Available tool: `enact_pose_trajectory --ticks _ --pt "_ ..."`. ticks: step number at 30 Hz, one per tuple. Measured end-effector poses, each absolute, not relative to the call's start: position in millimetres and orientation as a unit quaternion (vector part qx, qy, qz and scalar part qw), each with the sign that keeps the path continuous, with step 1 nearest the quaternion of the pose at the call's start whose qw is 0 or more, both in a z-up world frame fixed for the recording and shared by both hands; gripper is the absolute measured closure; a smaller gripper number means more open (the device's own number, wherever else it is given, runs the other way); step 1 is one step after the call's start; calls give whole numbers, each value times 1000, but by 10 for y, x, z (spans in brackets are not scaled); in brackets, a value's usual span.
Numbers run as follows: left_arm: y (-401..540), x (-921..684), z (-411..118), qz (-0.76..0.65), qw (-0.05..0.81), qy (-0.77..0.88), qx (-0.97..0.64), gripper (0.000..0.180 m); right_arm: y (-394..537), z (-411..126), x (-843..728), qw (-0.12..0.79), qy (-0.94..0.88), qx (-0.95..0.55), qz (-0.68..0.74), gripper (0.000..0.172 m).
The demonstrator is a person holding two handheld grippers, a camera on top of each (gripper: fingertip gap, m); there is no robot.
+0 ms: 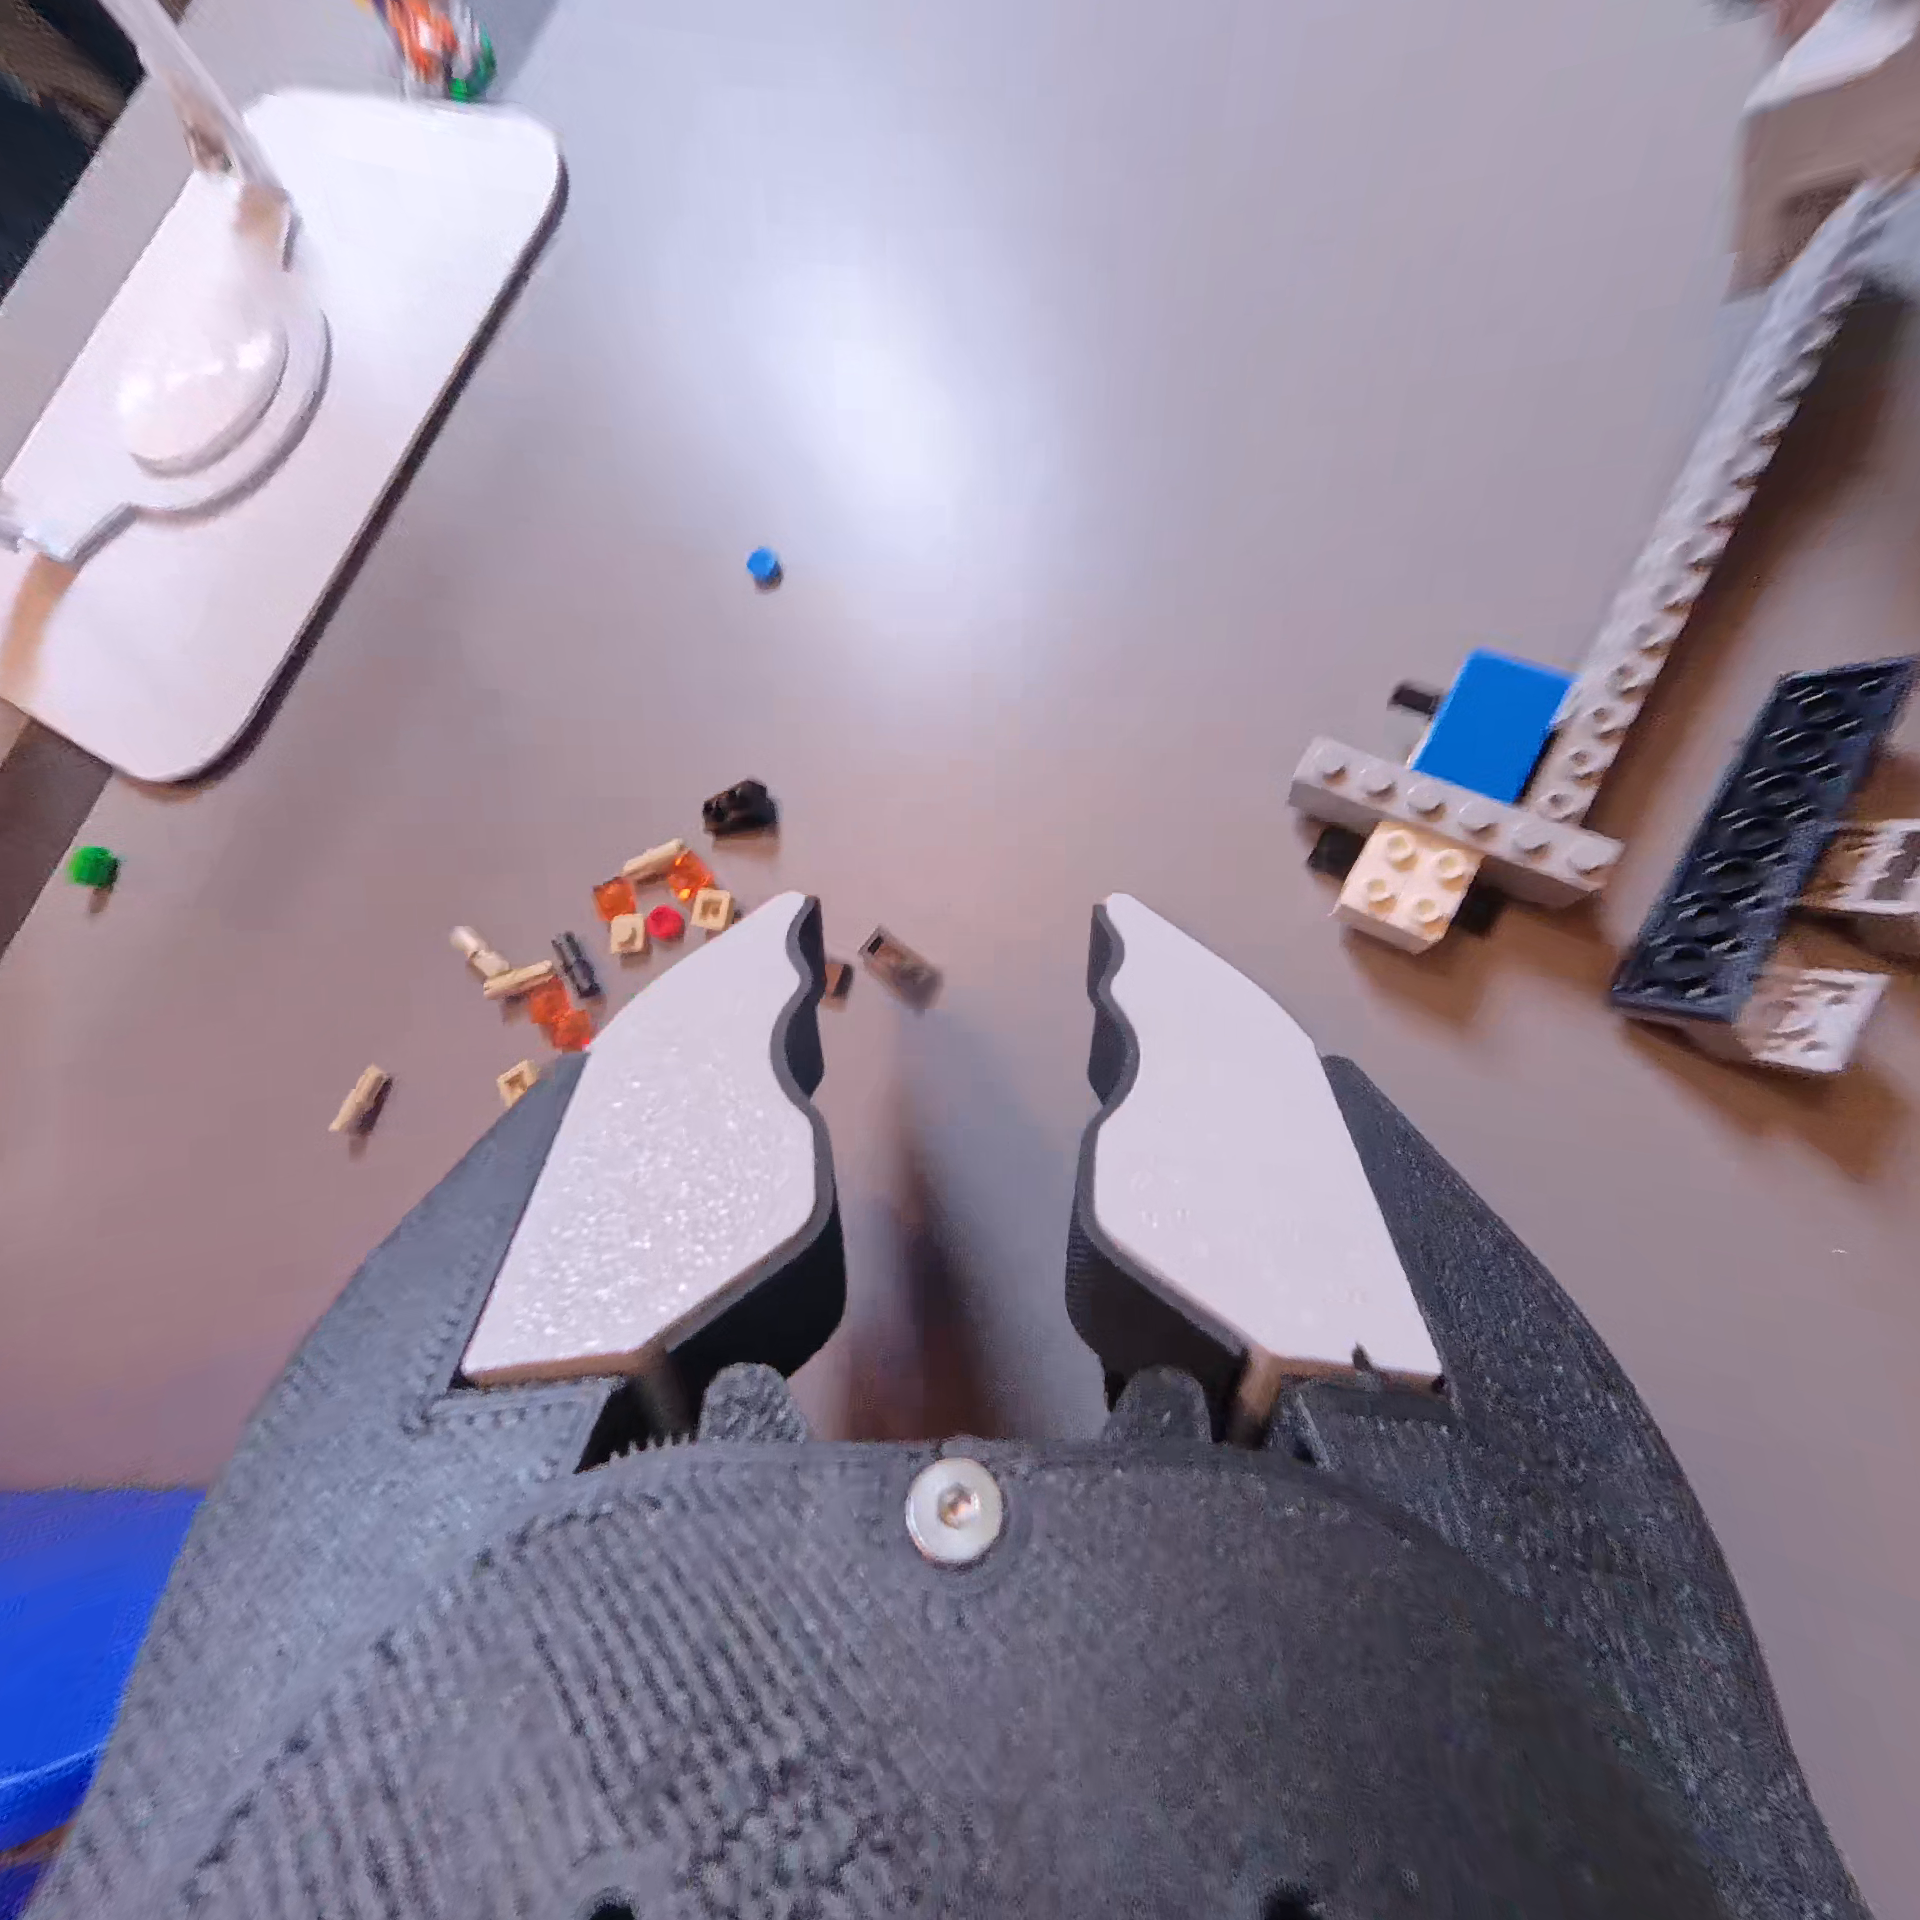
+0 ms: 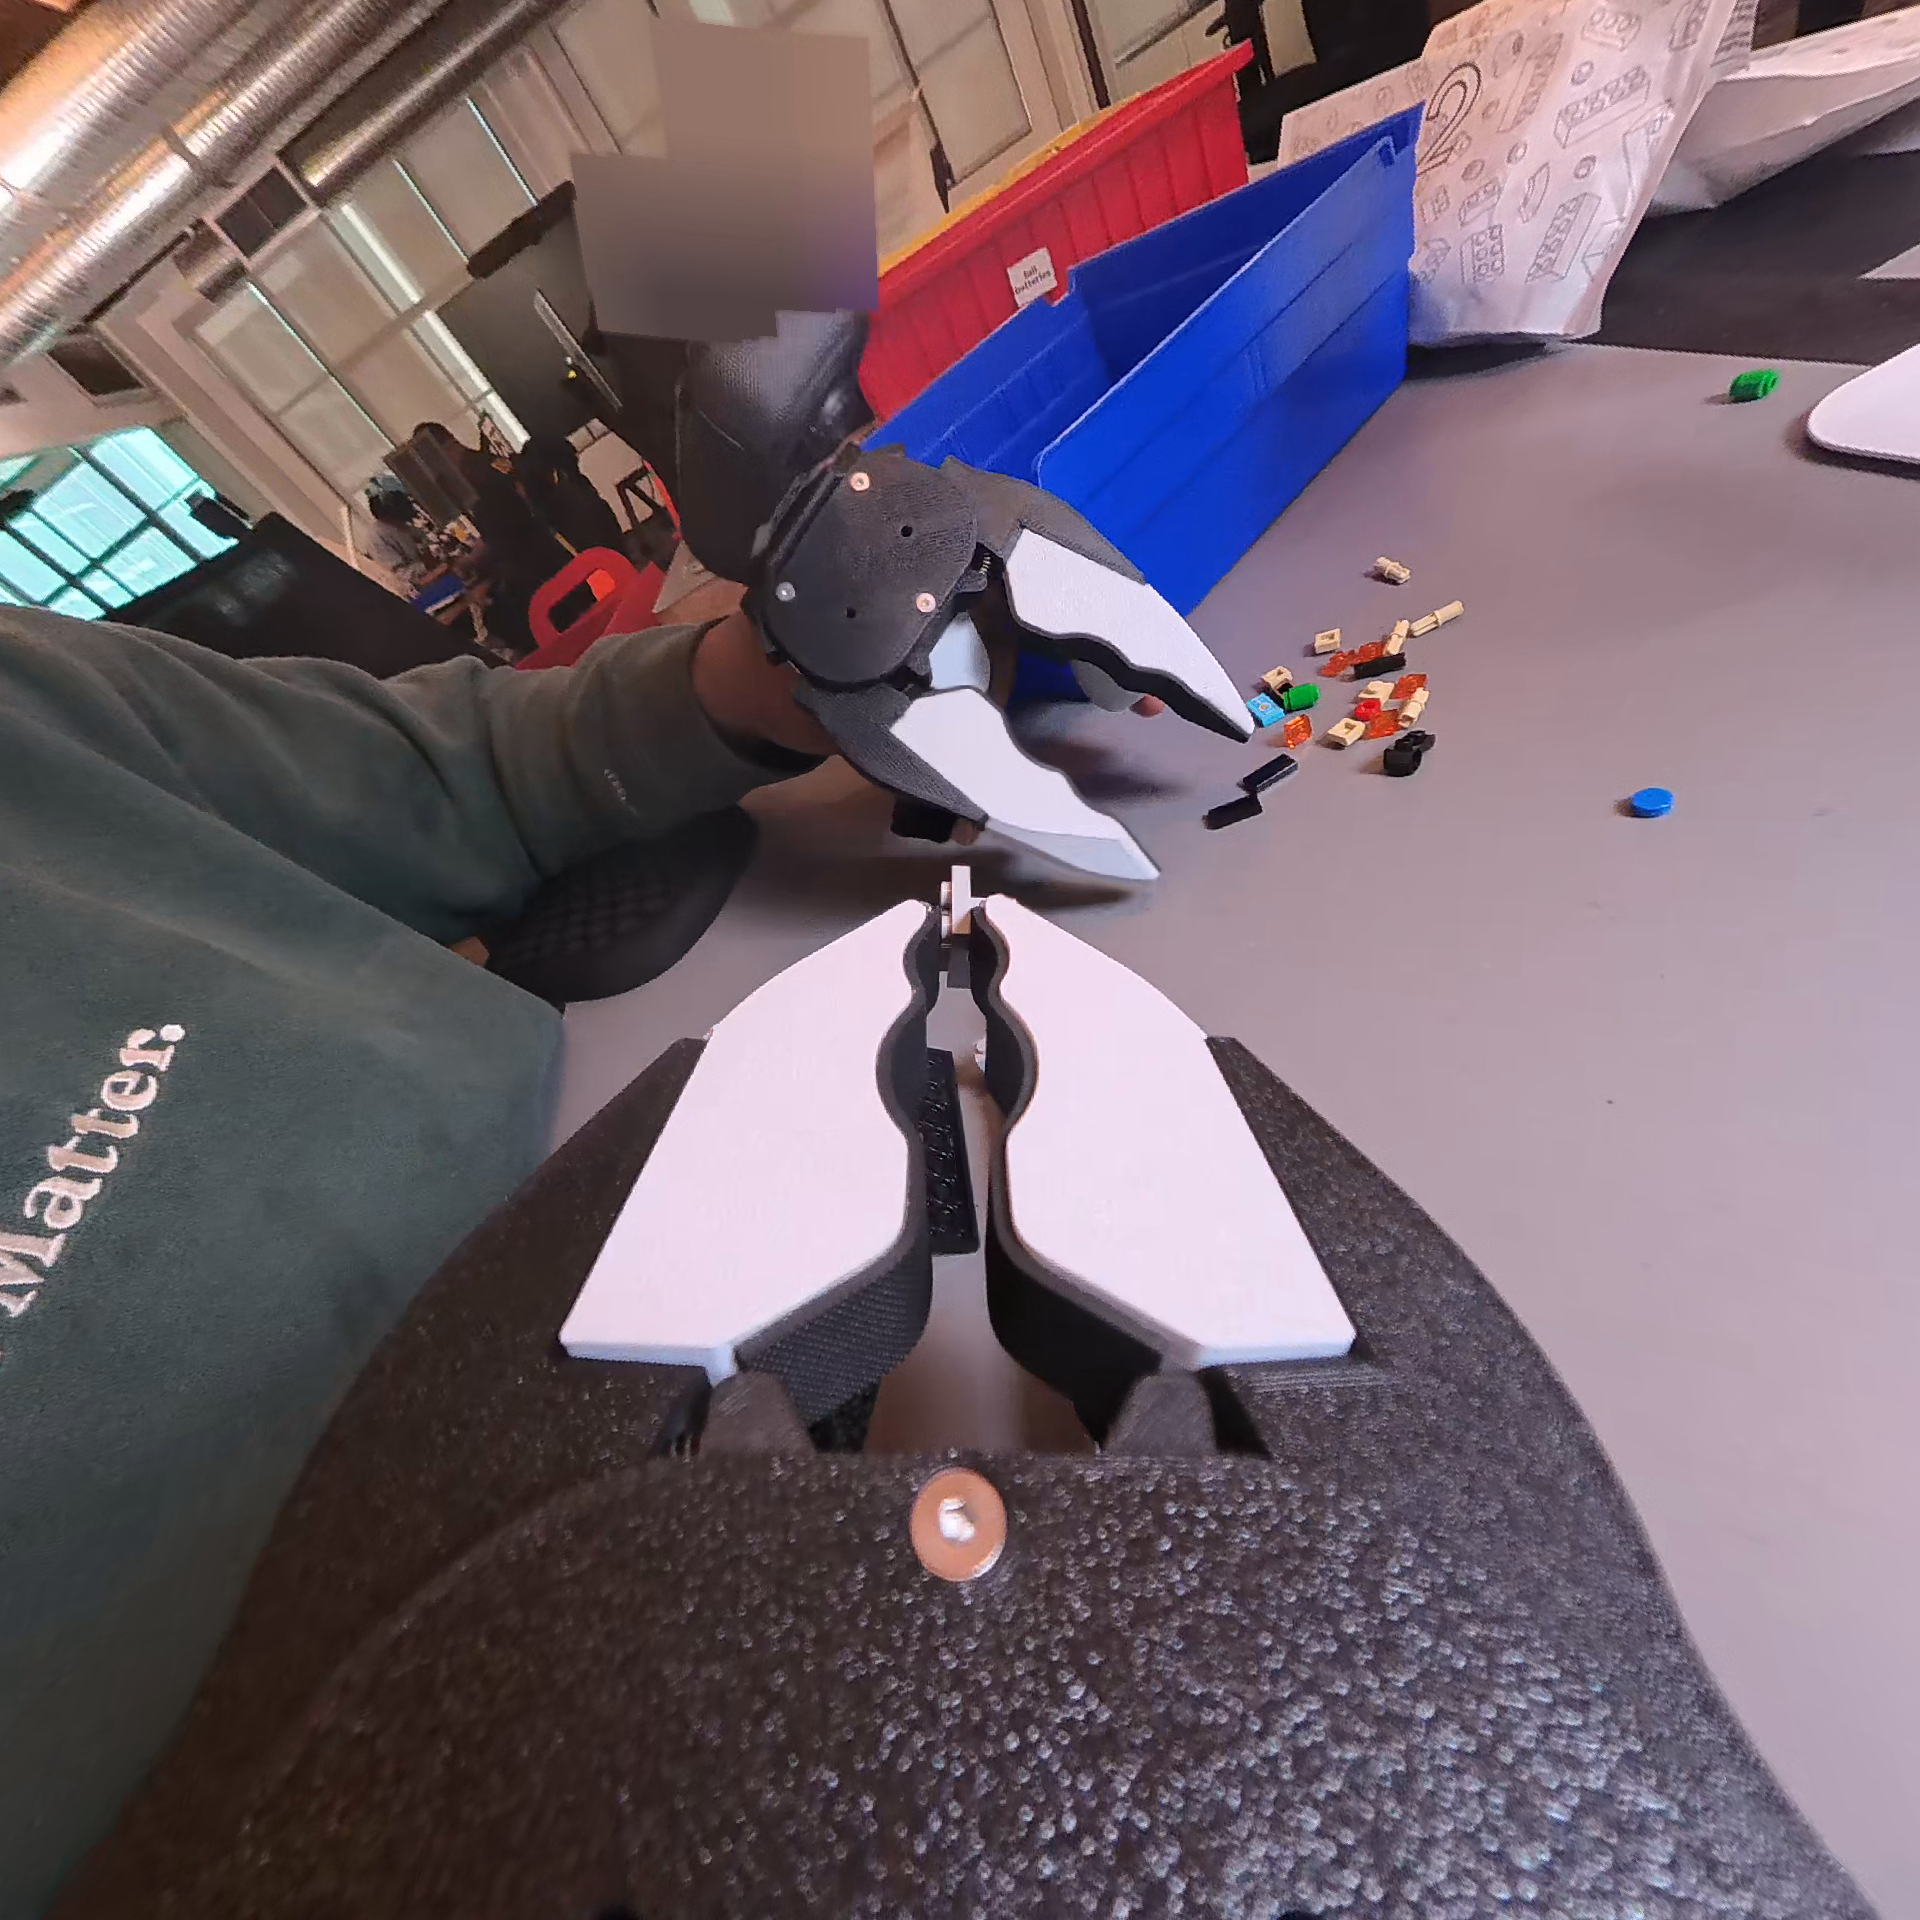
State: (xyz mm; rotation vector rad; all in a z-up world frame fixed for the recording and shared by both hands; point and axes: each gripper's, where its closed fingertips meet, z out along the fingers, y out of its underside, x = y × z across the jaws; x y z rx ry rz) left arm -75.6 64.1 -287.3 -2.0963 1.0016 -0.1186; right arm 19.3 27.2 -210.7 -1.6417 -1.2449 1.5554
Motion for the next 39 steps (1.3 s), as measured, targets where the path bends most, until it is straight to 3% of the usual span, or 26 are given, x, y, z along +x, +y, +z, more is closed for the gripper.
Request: enact_pose_trajectory --ticks 5,9,11,14,17,22,28,33,36,39 --pt "281 -179 -2394 -269 446 402 -753 136 85 -1984 179 277 -486 -559 612 167" --pt "-88 185 -2082 -368 463 446 -672 147 -109 -1919 152 272 -504 -518 635 167" --pt "-160 246 -2064 -348 468 473 -661 165 -174 -1916 142 272 -513 -506 637 167" --pt "-150 151 -2054 -294 463 496 -673 166 -153 -1931 132 298 -520 -508 618 165" --pt "55 -323 -1929 -152 479 496 -708 165 -87 -1979 174 309 -550 -524 572 151" --pt "-46 -1661 -2036 21 313 465 -828 165 -400 -2473 397 194 -710 -511 444 148" --pt "-95 -2465 -2066 109 266 363 -887 159 -532 -2906 439 180 -794 -486 319 141" --pt "-7 -2500 -2041 146 283 358 -878 125 -491 -2944 421 197 -800 -483 296 154" --pt "23 -1969 -1873 76 362 421 -828 125 -507 -2794 378 209 -778 -483 344 155" --pt "-236 -937 -1765 -106 435 526 -723 132 -416 -2441 244 266 -715 -491 420 155"
